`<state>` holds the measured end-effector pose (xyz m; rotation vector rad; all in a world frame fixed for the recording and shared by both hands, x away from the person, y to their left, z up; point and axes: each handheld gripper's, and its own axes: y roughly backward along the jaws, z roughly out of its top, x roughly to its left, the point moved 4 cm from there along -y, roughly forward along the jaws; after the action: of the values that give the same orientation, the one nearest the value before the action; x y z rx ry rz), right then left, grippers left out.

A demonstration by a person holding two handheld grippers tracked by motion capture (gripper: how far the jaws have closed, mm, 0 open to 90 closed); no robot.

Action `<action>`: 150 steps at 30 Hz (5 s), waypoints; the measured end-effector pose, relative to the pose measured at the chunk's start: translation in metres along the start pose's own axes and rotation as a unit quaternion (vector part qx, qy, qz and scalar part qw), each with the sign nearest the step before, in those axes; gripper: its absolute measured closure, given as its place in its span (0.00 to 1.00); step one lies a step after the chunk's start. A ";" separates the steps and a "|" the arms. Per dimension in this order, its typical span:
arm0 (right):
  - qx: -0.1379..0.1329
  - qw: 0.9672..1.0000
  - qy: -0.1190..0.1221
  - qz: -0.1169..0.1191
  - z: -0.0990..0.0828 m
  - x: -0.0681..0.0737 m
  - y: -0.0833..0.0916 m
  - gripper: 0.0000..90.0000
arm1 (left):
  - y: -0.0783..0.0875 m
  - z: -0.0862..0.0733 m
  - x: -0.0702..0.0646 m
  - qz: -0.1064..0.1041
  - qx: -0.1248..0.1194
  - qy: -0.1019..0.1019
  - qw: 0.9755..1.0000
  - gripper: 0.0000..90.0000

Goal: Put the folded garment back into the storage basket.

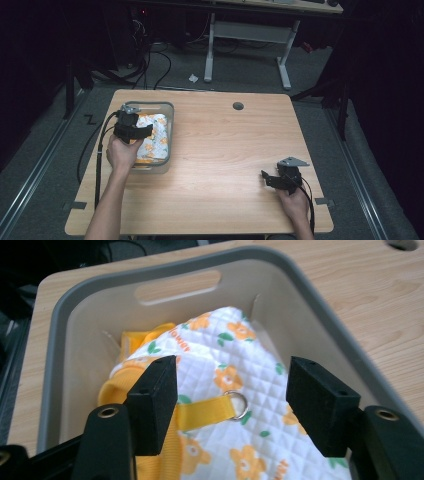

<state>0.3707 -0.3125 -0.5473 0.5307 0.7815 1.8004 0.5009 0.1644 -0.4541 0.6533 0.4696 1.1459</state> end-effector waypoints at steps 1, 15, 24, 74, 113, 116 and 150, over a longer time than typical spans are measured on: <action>0.000 1.000 0.000 0.000 0.000 0.000 0.000 0.30 | 0.002 0.001 -0.002 -0.005 -0.004 -0.001 1.000 0.42; 0.000 1.000 0.000 0.000 0.000 0.000 0.000 0.30 | 0.016 0.005 -0.029 -0.025 -0.037 -0.031 0.999 0.41; 0.001 1.000 0.000 0.000 0.000 0.000 0.000 0.30 | 0.025 0.007 -0.048 -0.041 -0.051 -0.049 0.997 0.41; 0.000 1.000 0.000 0.000 0.000 0.000 0.000 0.30 | 0.042 -0.008 -0.120 -0.137 -0.084 -0.078 0.984 0.41; 0.000 1.000 -0.001 0.000 0.000 0.000 0.000 0.30 | 0.021 -0.025 -0.166 -0.199 -0.057 -0.081 0.975 0.41; 0.000 1.000 -0.001 0.000 0.000 0.000 0.000 0.30 | 0.016 -0.031 -0.170 -0.202 -0.046 -0.083 0.975 0.41; -0.001 1.000 0.002 0.000 0.000 0.000 0.000 0.30 | -0.046 -0.095 -0.188 -0.122 0.005 -0.096 0.988 0.35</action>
<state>0.3703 -0.3127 -0.5473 0.5264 0.7823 1.8029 0.4047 -0.0014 -0.5528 0.6877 0.3803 0.8404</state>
